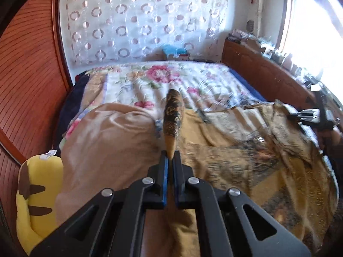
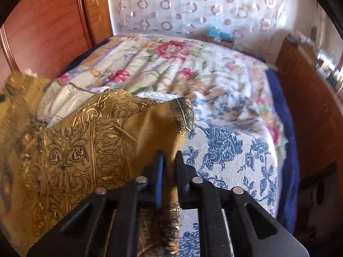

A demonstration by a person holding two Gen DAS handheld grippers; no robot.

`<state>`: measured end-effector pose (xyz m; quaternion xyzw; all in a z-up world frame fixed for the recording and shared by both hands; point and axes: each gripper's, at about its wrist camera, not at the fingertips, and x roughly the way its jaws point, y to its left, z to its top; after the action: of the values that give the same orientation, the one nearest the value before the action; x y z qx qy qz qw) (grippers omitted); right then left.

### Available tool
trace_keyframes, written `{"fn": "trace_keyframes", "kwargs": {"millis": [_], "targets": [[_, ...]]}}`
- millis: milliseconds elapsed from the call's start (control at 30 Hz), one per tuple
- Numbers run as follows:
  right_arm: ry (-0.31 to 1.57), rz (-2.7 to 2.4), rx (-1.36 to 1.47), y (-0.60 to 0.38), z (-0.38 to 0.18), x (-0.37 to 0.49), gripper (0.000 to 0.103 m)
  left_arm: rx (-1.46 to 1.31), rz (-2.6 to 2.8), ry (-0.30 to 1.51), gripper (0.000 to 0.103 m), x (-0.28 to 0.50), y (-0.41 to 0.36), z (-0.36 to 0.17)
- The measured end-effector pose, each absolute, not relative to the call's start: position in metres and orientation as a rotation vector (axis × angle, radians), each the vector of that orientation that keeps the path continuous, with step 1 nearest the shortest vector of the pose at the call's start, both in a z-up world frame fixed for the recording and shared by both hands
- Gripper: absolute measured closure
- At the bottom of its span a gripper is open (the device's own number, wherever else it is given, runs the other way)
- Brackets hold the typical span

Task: Fold small clothes

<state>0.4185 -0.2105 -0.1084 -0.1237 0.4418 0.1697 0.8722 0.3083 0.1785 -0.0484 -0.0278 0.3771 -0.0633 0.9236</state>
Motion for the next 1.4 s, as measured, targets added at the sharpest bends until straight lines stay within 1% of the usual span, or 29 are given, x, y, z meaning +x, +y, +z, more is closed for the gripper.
{"fn": "trace_keyframes", "kwargs": {"millis": [100, 300, 400, 533, 567, 633, 667, 700, 967, 1233, 1333, 1367, 1400], "targets": [[0.856, 0.332, -0.287, -0.200, -0.103, 0.400, 0.101, -0.072, -0.151, 0.718, 0.101, 0.283, 0.173, -0.032], [0.702, 0.375, -0.224, -0.203, -0.068, 0.343, 0.102, -0.081, -0.210, 0.655, 0.101, 0.241, 0.166, -0.006], [0.697, 0.361, -0.270, -0.198, -0.062, 0.334, 0.102, -0.033, -0.173, 0.668, 0.101, 0.248, 0.166, -0.007], [0.757, 0.329, -0.274, -0.196, -0.070, 0.352, 0.102, -0.050, -0.147, 0.752, 0.100, 0.280, 0.175, -0.021], [0.762, 0.328, -0.273, -0.197, -0.071, 0.355, 0.102, -0.048, -0.171, 0.773, 0.099, 0.286, 0.175, -0.026], [0.767, 0.335, -0.284, -0.195, -0.076, 0.358, 0.101, -0.016, -0.151, 0.821, 0.084, 0.296, 0.174, -0.037], [0.769, 0.339, -0.291, -0.195, -0.078, 0.359, 0.101, 0.029, -0.112, 0.828, 0.073, 0.300, 0.172, -0.042], [0.773, 0.341, -0.298, -0.193, -0.081, 0.360, 0.101, 0.059, -0.094, 0.833, 0.070, 0.303, 0.171, -0.045], [0.796, 0.362, -0.325, -0.191, -0.107, 0.369, 0.101, 0.090, -0.083, 0.990, 0.068, 0.340, 0.166, -0.077], [0.799, 0.382, -0.323, -0.196, -0.111, 0.374, 0.101, 0.049, -0.076, 1.027, 0.068, 0.367, 0.165, -0.079], [0.795, 0.382, -0.322, -0.195, -0.110, 0.373, 0.101, 0.018, -0.087, 1.016, 0.069, 0.372, 0.166, -0.078], [0.790, 0.380, -0.320, -0.195, -0.109, 0.373, 0.101, 0.013, -0.116, 1.004, 0.089, 0.372, 0.165, -0.077], [0.787, 0.379, -0.317, -0.196, -0.109, 0.373, 0.101, 0.013, -0.144, 1.001, 0.102, 0.371, 0.164, -0.076]]}}
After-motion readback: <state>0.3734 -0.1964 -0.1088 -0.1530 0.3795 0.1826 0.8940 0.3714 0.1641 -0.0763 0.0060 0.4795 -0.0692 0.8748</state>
